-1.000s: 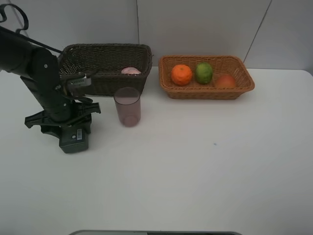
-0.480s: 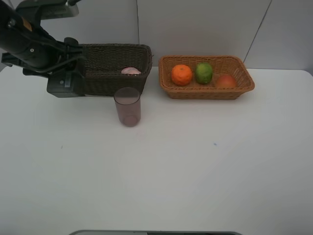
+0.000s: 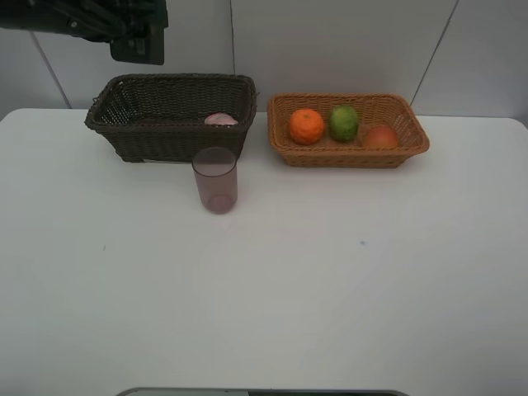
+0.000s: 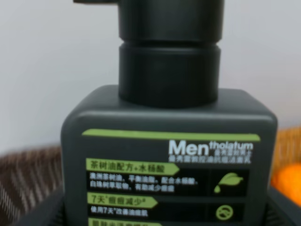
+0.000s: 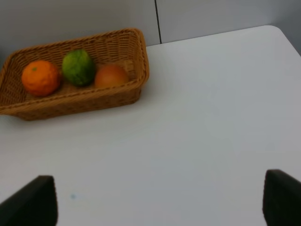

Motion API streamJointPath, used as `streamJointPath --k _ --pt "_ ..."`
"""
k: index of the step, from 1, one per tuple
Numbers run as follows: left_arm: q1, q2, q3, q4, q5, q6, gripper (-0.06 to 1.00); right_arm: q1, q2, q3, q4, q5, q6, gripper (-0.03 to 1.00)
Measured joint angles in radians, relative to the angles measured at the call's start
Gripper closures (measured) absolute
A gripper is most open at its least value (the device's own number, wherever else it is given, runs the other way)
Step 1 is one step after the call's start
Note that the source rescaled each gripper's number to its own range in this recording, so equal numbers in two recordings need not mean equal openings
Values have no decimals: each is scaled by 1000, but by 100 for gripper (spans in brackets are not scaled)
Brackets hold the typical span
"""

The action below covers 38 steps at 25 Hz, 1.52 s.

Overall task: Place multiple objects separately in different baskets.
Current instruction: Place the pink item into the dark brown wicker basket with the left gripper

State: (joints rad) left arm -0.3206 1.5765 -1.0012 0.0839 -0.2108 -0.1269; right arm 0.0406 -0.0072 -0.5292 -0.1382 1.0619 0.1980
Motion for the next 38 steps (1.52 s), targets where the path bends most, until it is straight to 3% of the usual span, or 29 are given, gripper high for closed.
streamJointPath --k 9,16,20,23,33,38 --pt "12 230 -1 -9 -277 99 13 0 0 0 0 0 0 2" --pt "34 359 -1 -140 -482 106 13 0 0 0 0 0 0 2" --pt "51 418 -2 -168 -534 106 13 0 0 0 0 0 0 2" --pt "63 444 -22 -168 -493 106 13 0 0 0 0 0 0 2" --pt "69 532 -203 -167 -165 106 13 0 0 0 0 0 0 2" --pt "69 571 -250 -167 -100 106 13 0 0 0 0 0 0 2"
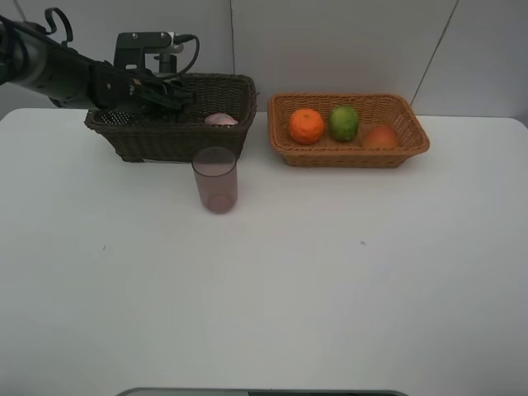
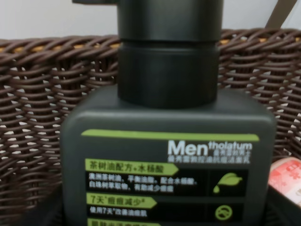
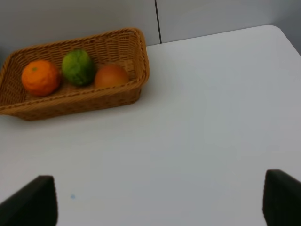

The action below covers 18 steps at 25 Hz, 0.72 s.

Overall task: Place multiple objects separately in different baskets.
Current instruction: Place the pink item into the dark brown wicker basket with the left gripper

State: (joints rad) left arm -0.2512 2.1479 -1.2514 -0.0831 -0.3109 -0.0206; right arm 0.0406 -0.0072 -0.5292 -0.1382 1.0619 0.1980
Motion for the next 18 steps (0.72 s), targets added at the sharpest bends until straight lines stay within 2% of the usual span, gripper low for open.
streamJointPath --k 12,18 --pt "0 6 -11 0 79 0 13 0 0 0 0 0 0 2" --pt "1 3 -51 0 84 2 1 0 0 0 0 0 0 2"
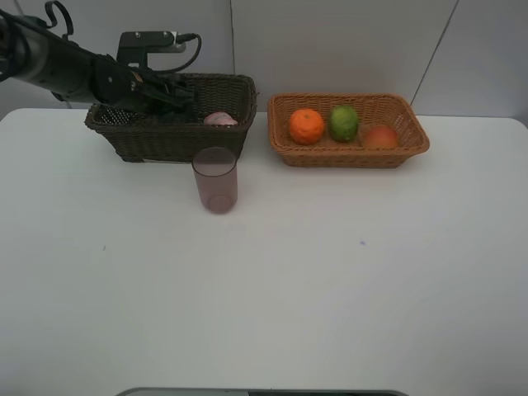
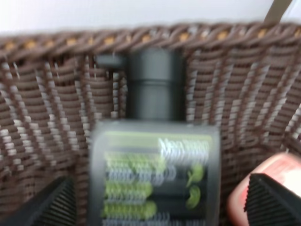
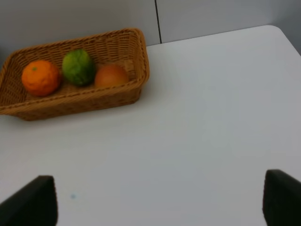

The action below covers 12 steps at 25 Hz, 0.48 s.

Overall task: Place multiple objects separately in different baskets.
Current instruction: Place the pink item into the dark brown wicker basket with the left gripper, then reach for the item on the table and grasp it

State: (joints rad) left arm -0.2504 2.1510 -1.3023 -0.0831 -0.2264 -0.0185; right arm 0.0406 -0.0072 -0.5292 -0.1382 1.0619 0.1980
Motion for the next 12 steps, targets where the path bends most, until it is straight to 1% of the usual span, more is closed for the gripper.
streamJointPath --k 8,12 --pt "0 -55 -58 9 170 6 0 0 0 0 0 0 0 2" --pt "0 -126 -60 12 321 9 0 0 0 0 0 0 0 2"
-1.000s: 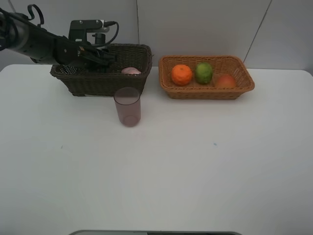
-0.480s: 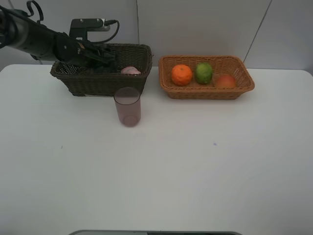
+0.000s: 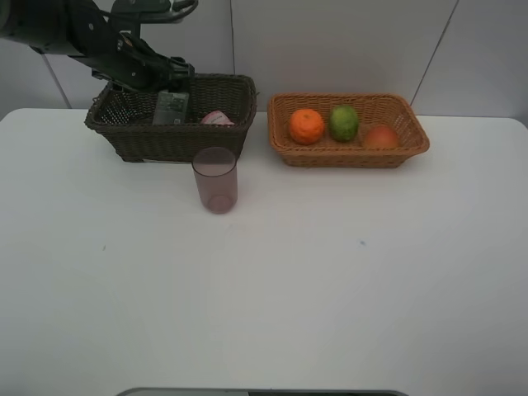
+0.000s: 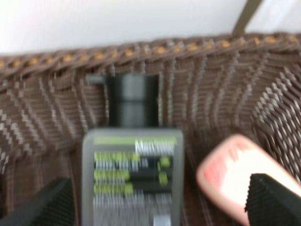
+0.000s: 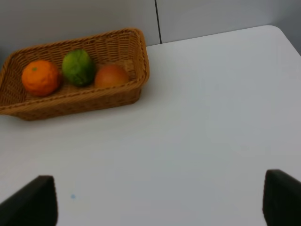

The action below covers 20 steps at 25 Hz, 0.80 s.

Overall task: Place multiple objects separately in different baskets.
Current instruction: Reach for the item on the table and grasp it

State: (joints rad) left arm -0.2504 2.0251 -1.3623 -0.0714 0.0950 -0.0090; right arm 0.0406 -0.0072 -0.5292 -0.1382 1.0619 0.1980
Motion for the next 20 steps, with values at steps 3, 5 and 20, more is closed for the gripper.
streamJointPath --k 3,5,20 --pt "0 -54 0 3 150 0 0 0 0 0 0 0 0 2" --pt "0 -85 0 3 244 0 0 0 0 0 0 0 0 2" --pt "-86 -195 5 -20 638 -17 -6 0 0 0 0 0 0 2"
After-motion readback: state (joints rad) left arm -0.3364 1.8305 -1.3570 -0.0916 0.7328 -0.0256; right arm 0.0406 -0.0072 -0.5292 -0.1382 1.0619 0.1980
